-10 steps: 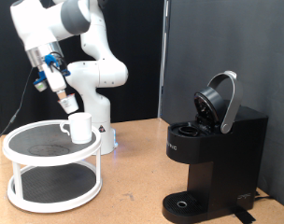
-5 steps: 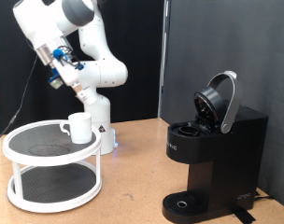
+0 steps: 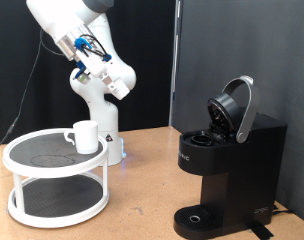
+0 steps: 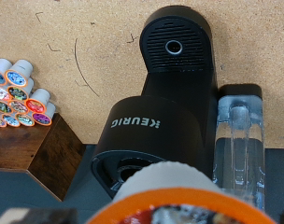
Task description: Make a cup of coffee with the keurig machine
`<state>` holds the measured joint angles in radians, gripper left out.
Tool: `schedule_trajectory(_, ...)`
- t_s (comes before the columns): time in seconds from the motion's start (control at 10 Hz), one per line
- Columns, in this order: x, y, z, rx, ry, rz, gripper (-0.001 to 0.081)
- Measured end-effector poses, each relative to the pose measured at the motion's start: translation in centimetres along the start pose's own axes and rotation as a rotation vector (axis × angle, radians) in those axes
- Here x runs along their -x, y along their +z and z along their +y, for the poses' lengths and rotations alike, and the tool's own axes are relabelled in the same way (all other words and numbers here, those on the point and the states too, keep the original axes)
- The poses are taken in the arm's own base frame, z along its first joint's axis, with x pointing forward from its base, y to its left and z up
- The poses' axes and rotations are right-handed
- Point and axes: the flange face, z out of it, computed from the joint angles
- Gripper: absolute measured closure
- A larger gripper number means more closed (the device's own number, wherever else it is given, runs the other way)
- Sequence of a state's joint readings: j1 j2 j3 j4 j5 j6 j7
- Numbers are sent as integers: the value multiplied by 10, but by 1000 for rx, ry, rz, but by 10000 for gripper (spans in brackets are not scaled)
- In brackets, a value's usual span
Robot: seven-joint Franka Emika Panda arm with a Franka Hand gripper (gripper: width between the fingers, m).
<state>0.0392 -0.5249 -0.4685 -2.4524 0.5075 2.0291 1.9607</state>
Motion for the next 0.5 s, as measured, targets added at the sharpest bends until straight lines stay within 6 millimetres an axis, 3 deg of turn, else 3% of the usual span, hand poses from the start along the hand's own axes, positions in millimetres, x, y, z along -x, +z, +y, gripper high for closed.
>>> schedule_trajectory(0.2, 10, 4, 4, 38, 40, -104, 428)
schedule_trajectory(0.5, 47, 13, 18, 87, 61, -185, 428)
